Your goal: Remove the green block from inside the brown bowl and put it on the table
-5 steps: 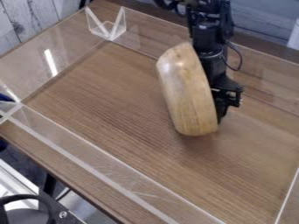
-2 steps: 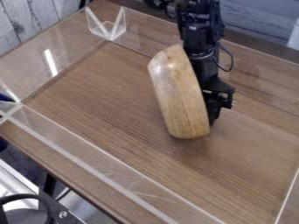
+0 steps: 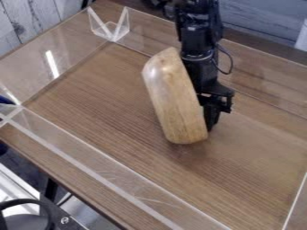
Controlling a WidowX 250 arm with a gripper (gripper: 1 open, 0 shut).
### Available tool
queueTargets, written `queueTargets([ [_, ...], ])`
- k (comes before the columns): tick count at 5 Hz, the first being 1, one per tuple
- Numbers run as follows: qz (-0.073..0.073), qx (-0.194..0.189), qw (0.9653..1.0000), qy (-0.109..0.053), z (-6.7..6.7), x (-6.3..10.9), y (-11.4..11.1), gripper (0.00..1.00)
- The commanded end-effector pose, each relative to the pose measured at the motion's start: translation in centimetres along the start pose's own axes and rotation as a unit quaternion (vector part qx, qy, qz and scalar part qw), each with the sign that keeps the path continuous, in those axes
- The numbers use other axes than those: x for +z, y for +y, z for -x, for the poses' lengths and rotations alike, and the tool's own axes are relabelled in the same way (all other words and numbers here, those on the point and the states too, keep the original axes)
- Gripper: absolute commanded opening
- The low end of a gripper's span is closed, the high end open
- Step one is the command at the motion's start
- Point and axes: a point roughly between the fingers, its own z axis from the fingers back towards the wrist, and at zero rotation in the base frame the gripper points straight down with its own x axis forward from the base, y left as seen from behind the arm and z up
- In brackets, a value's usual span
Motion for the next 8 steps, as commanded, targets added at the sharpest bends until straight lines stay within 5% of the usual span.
queueTargets([
  [1,-0.002,0.0,0.9997,-0.024,-0.2,1.5,0.4,0.0],
  [8,-0.023,-0.003,0.9993,-0.029,0.2,0.7,2.0,0.0],
])
